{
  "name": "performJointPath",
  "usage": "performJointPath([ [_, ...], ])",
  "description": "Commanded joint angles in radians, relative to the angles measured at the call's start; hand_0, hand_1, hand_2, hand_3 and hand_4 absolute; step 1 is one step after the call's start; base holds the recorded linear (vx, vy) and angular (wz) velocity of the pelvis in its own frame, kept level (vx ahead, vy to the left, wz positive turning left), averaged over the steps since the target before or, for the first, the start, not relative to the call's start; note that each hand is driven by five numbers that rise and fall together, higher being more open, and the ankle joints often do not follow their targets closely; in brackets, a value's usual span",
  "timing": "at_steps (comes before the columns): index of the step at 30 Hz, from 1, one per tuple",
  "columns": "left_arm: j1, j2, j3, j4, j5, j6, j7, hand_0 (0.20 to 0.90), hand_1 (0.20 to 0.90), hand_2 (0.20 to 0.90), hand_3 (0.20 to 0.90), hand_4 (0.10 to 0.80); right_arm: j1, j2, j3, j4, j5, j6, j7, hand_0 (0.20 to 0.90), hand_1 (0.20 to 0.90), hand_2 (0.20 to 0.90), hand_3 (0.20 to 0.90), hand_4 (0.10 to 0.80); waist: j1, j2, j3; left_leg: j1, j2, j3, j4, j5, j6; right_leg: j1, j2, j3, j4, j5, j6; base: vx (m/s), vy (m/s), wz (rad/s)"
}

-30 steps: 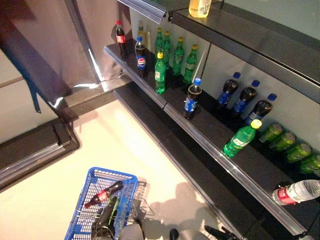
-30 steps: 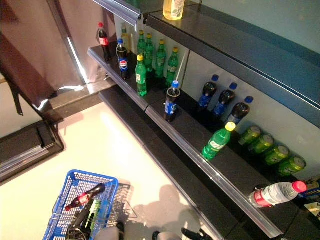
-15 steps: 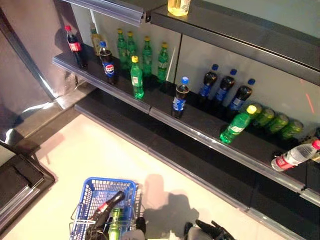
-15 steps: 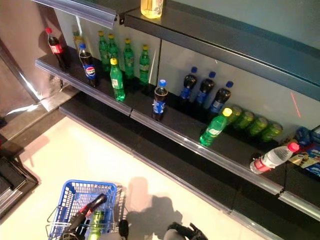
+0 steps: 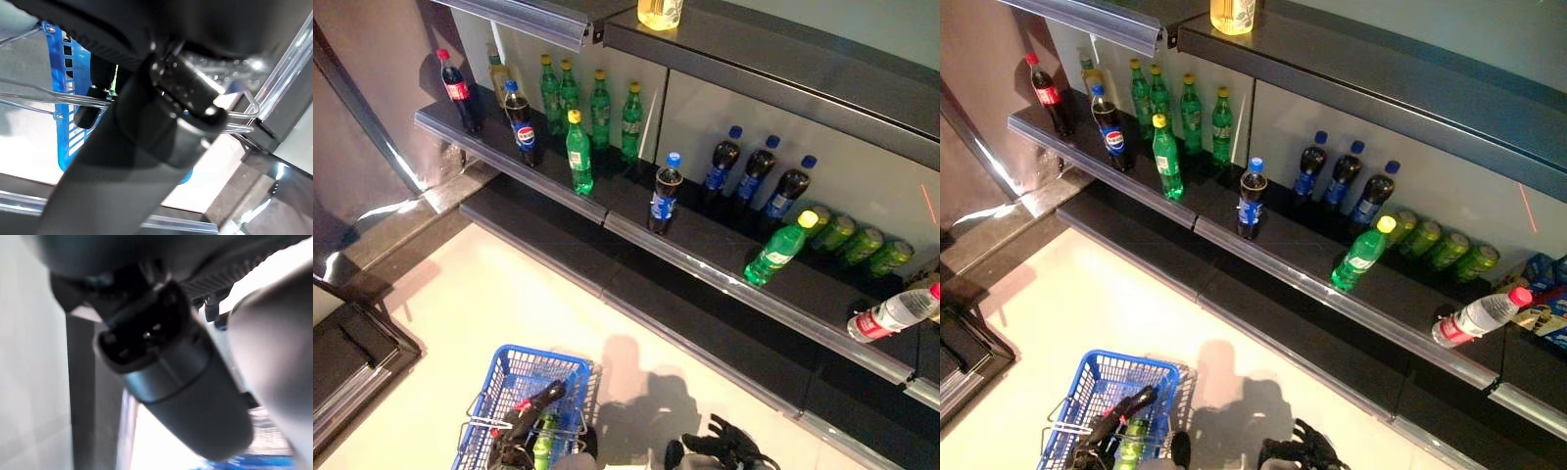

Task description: Pick up the drink and place into the basket.

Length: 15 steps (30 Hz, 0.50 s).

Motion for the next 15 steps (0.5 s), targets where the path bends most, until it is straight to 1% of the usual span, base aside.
performJointPath([
  [1, 0.024, 0.016, -0.041, -0.180, 0.006, -0.121, -0.056, 0.300, 0.300, 0.300, 0.200, 0.100, -0.030, -0.101, 0.069, -0.130, -0.067, 0.043, 0.010, 0.900, 0.900, 0.900, 0.900, 0.800, 0.060, -0.016, 0.059, -0.175, -0.044, -0.058, 0.436, -0.074, -0.023, -0.025, 0.026, 0.044, 0.024, 0.055, -0.032, -0.109, -0.044, 0.29],
  [2, 0.029, 0.010, -0.051, -0.180, -0.004, -0.126, -0.058, 0.300, 0.300, 0.300, 0.200, 0.100, -0.046, -0.112, 0.092, -0.142, -0.072, 0.043, -0.001, 0.900, 0.900, 0.900, 0.900, 0.800, 0.072, -0.014, 0.072, -0.157, -0.040, -0.095, 0.335, -0.057, -0.019, -0.022, 0.033, 0.060, 0.030, 0.050, -0.028, -0.023, 0.141, 0.23],
  [3, 0.029, 0.004, -0.059, -0.172, 0.008, -0.130, -0.061, 0.300, 0.300, 0.300, 0.200, 0.100, -0.059, -0.117, 0.102, -0.139, -0.077, 0.032, -0.007, 0.900, 0.900, 0.900, 0.900, 0.800, 0.075, -0.012, 0.072, -0.134, -0.019, -0.105, 0.227, -0.045, -0.020, -0.022, 0.034, 0.062, 0.027, 0.050, -0.021, 0.024, 0.179, 0.04],
  [4, 0.028, 0.001, -0.064, -0.167, 0.014, -0.132, -0.060, 0.300, 0.300, 0.300, 0.200, 0.100, -0.062, -0.120, 0.106, -0.140, -0.083, 0.019, -0.005, 0.900, 0.900, 0.900, 0.900, 0.800, 0.077, -0.009, 0.073, -0.121, 0.002, -0.112, 0.153, -0.013, -0.029, -0.015, 0.036, 0.061, 0.021, 0.050, -0.018, 0.057, 0.172, -0.29],
  [5, 0.026, -0.001, -0.069, -0.163, 0.017, -0.132, -0.055, 0.300, 0.300, 0.300, 0.200, 0.100, -0.057, -0.123, 0.107, -0.150, -0.090, 0.003, -0.002, 0.900, 0.900, 0.900, 0.900, 0.800, 0.079, -0.006, 0.078, -0.121, 0.022, -0.128, 0.103, 0.034, -0.042, -0.003, 0.042, 0.066, 0.018, 0.046, -0.018, 0.126, 0.212, -0.37],
  [6, 0.019, -0.002, -0.071, -0.149, 0.016, -0.122, -0.033, 0.300, 0.300, 0.300, 0.200, 0.100, -0.049, -0.126, 0.114, -0.173, -0.115, -0.035, 0.002, 0.900, 0.900, 0.900, 0.900, 0.800, 0.082, -0.007, 0.070, -0.098, 0.027, -0.159, 0.026, 0.050, -0.044, 0.014, 0.035, 0.071, 0.012, 0.041, -0.008, 0.182, 0.262, -0.10],
  [7, 0.010, 0.000, -0.068, -0.140, 0.040, -0.110, -0.011, 0.300, 0.300, 0.300, 0.200, 0.100, -0.038, -0.127, 0.118, -0.215, -0.132, -0.039, -0.004, 0.900, 0.900, 0.900, 0.900, 0.800, 0.076, -0.007, 0.057, -0.069, 0.026, -0.158, -0.014, 0.044, -0.044, 0.020, 0.025, 0.062, 0.017, 0.035, 0.002, 0.210, 0.298, 0.10],
  [10, 0.001, 0.023, -0.071, -0.141, 0.107, -0.093, -0.005, 0.300, 0.300, 0.300, 0.200, 0.100, -0.016, -0.148, 0.134, -0.330, -0.140, -0.055, -0.007, 0.900, 0.900, 0.900, 0.900, 0.800, 0.066, -0.010, 0.046, -0.022, 0.014, -0.148, -0.019, 0.016, -0.042, 0.019, -0.010, 0.048, 0.038, 0.041, 0.029, 0.132, 0.201, 0.09],
  [11, 0.002, 0.044, -0.084, -0.161, 0.121, -0.093, -0.001, 0.300, 0.300, 0.300, 0.200, 0.100, -0.007, -0.175, 0.148, -0.449, -0.139, -0.029, -0.013, 0.900, 0.900, 0.900, 0.900, 0.800, 0.063, -0.012, 0.042, -0.004, 0.010, -0.136, -0.018, 0.001, -0.039, 0.017, -0.030, 0.041, 0.039, 0.050, 0.044, 0.085, 0.159, 0.01],
  [12, 0.004, 0.053, -0.089, -0.173, 0.129, -0.097, -0.001, 0.300, 0.300, 0.300, 0.200, 0.100, -0.001, -0.189, 0.152, -0.493, -0.157, -0.058, -0.015, 0.900, 0.900, 0.900, 0.900, 0.800, 0.061, -0.013, 0.041, 0.004, 0.009, -0.129, -0.018, -0.005, -0.038, 0.016, -0.038, 0.038, 0.039, 0.054, 0.050, 0.076, 0.129, -0.02],
  [13, 0.013, 0.073, -0.091, -0.190, 0.112, -0.095, -0.001, 0.300, 0.300, 0.300, 0.200, 0.100, 0.003, -0.223, 0.151, -0.612, -0.149, -0.027, -0.021, 0.900, 0.900, 0.900, 0.900, 0.800, 0.062, -0.016, 0.038, 0.012, 0.006, -0.122, -0.009, -0.018, -0.033, 0.016, -0.053, 0.037, 0.034, 0.062, 0.061, 0.056, 0.072, -0.14],
  [14, 0.019, 0.085, -0.088, -0.199, 0.101, -0.096, -0.003, 0.300, 0.300, 0.300, 0.200, 0.100, 0.001, -0.242, 0.146, -0.677, -0.146, -0.028, -0.021, 0.900, 0.900, 0.900, 0.900, 0.800, 0.062, -0.017, 0.036, 0.016, 0.007, -0.116, -0.006, -0.026, -0.030, 0.017, -0.061, 0.036, 0.029, 0.067, 0.067, 0.047, 0.035, -0.24],
  [15, 0.023, 0.092, -0.086, -0.204, 0.098, -0.097, -0.005, 0.300, 0.300, 0.300, 0.200, 0.100, 0.000, -0.251, 0.143, -0.707, -0.150, -0.052, -0.020, 0.900, 0.900, 0.900, 0.900, 0.800, 0.064, -0.018, 0.035, 0.018, 0.008, -0.113, -0.002, -0.031, -0.028, 0.019, -0.064, 0.036, 0.025, 0.069, 0.070, 0.037, -0.007, -0.38],
])
